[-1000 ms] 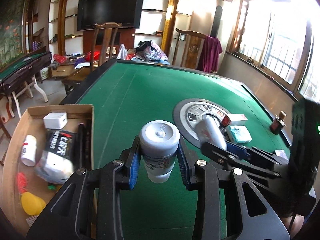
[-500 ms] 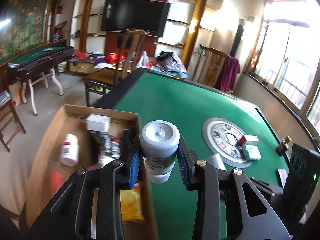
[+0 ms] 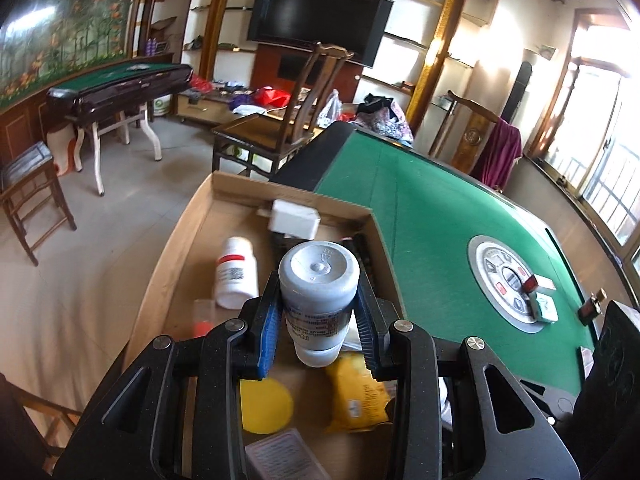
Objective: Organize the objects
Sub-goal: 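Lower both bottles into the tray and open both grippers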
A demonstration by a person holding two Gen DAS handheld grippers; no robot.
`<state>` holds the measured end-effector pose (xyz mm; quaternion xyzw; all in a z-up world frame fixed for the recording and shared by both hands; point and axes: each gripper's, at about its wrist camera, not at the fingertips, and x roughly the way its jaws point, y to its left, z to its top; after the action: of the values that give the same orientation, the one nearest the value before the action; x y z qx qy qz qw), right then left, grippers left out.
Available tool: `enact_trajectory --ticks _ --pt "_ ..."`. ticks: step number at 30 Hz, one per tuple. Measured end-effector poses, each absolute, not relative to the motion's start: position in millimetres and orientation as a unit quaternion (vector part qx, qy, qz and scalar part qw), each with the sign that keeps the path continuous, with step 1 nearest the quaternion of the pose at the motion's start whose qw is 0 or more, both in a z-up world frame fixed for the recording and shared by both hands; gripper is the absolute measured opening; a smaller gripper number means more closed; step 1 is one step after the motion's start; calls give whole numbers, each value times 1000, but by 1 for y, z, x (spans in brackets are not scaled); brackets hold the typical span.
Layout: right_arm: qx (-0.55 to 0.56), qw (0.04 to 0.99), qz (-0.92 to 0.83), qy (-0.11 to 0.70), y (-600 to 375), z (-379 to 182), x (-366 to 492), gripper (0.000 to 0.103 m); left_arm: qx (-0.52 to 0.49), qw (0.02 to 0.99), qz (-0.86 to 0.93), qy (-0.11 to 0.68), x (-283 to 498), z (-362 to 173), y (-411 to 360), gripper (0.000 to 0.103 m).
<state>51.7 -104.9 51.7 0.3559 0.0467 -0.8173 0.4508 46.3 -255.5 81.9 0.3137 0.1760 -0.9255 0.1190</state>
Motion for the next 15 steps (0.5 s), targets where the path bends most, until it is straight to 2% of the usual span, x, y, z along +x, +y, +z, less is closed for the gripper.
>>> enact_trajectory --ticks 15 --pt "368 443 -814 80 -136 32 53 34 331 126 -915 194 45 57 -276 34"
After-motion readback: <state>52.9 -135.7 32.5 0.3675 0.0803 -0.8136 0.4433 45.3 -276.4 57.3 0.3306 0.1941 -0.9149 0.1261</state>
